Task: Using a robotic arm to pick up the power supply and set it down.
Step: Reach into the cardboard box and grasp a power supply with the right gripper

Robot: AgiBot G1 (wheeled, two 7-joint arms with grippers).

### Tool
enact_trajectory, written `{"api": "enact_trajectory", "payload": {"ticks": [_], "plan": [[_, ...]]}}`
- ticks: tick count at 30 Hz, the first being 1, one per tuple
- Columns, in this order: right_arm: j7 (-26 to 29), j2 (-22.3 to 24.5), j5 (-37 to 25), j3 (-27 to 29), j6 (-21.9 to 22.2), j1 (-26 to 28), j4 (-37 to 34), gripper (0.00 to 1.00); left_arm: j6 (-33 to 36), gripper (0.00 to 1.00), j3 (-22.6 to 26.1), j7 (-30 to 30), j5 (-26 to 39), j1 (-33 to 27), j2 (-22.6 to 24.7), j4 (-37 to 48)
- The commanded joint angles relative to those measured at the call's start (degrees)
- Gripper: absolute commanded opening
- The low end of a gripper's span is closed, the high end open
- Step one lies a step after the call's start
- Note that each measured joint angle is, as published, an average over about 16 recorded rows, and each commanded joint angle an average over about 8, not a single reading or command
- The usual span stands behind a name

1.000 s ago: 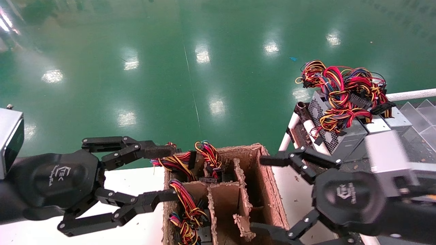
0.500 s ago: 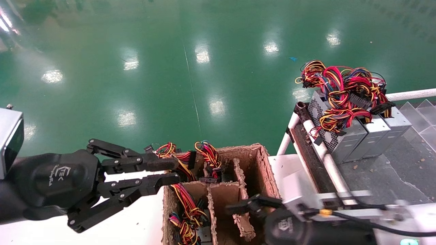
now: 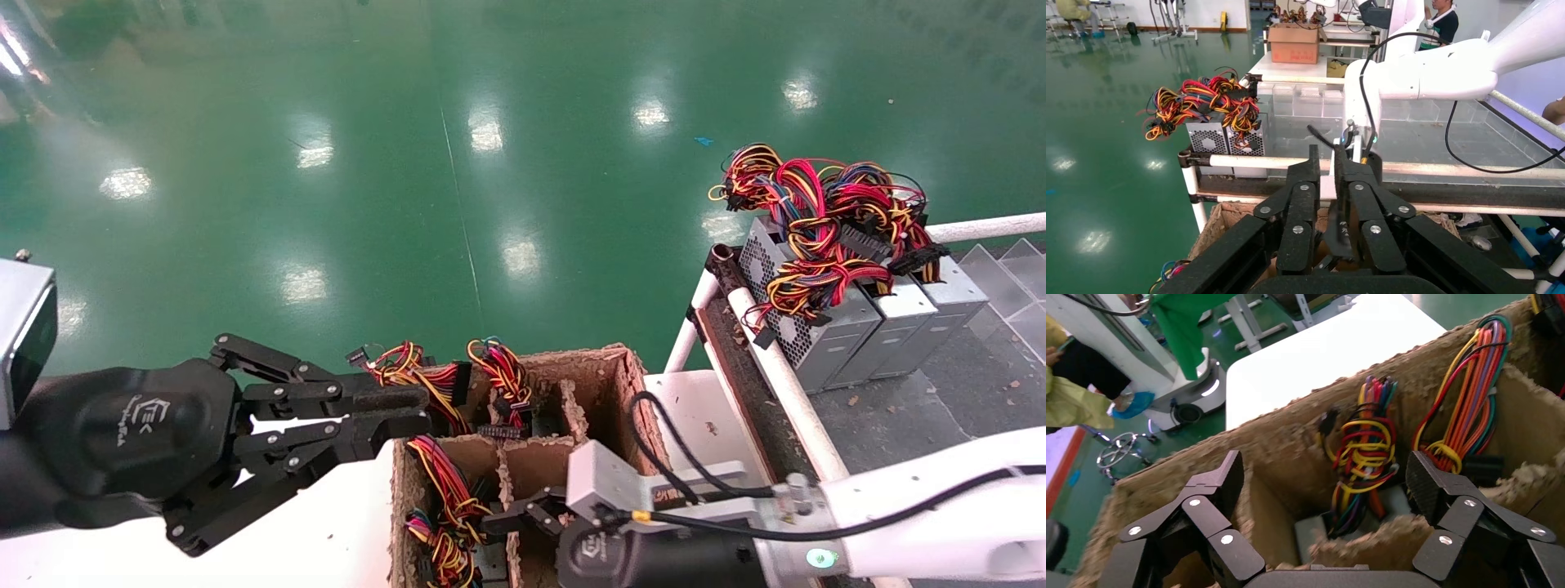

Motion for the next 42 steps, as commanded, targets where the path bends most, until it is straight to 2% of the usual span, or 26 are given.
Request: {"api": "enact_trajectory", "payload": {"ticks": [1, 24, 33, 42], "plan": [[-0.8, -1.3, -0.9, -0.4, 0.7, 0.4, -1.1, 0.00, 0.0, 1.00, 0.0, 0.0, 0.0, 0.0, 0.0, 0.0], [-5.8, -8.0, -5.9, -2.7, 4.6, 3.8, -8.2, 0.00, 0.0, 1.00, 0.0, 0.0, 0.0, 0.0, 0.0, 0.0], [-6.7, -8.7, -6.5, -2.9, 5.6, 3.9, -8.4, 0.00, 0.0, 1.00, 0.0, 0.0, 0.0, 0.0, 0.0, 0.0], [-8.7, -7.7, -4.4, -1.5, 4.6, 3.5, -8.9, 0.00, 0.0, 1.00, 0.0, 0.0, 0.0, 0.0, 0.0, 0.0]]}}
